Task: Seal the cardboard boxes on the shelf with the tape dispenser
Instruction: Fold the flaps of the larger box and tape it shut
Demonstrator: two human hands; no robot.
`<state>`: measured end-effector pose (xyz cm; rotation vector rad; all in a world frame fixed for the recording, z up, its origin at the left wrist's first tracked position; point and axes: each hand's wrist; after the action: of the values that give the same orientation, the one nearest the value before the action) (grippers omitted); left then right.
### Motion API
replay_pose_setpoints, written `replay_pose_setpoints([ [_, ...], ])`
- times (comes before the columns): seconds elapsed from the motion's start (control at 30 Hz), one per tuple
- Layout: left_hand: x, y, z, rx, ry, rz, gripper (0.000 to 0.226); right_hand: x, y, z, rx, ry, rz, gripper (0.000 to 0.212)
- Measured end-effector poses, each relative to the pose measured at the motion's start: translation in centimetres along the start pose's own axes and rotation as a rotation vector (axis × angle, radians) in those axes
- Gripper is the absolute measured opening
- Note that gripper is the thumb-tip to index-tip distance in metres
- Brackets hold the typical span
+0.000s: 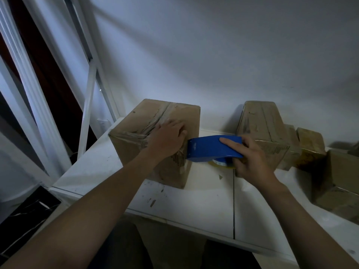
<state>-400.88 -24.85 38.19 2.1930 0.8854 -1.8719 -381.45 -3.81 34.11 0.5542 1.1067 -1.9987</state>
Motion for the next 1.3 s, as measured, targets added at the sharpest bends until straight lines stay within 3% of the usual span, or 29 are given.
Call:
replay_pose_setpoints([
  [0.2, 1.1, 0.5, 0.4, 0.074, -0.159, 0.029, 0.058, -1.3, 1.6, -0.3, 0.027, -0.002, -0.044, 0.078],
  [0.33, 1.3, 0.6, 1.0, 0.075, -0.145, 0.034, 0.059, -2.5, 2.5, 0.5, -0.028, 0.151, -0.073, 0.059],
  [0.43, 1.4, 0.5, 1.2, 0.079, -0.135, 0.038, 0.059, -3.1, 2.7, 1.0, -0.025, 0.139, -0.085, 0.056],
  [0.67, 1.3, 0.5, 1.0, 0.062, -0.138, 0.043, 0.059, -3.7, 3.7, 0.5, 0.063, 0.121, -0.086, 0.08],
  [1.03, 1.4, 0.5, 1.0, 0.062, -0.152, 0.019, 0.056, -2.8, -0.5, 6.1, 0.264, 0.339, 0.101, 0.061],
  [1.17, 1.3, 0.6, 1.2, 0.058, -0.15, 0.03, 0.06, -1.8, -0.8, 5.7, 0.361, 0.627, 0.22, 0.053],
  [1.3, 1.4, 0.5, 1.2, 0.058, -0.161, 0.012, 0.058, -1.4, 1.0, 1.5, 0.721, 0.293, 0.432, 0.049],
])
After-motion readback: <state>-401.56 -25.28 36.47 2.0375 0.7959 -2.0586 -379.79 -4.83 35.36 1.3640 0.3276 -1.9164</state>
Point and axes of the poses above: each hand's wrist, its own y-axis away from the middle knuckle, its own x-axis out of the palm, z = x × y, and after that the axes turned 13 degrees about x, right-handed
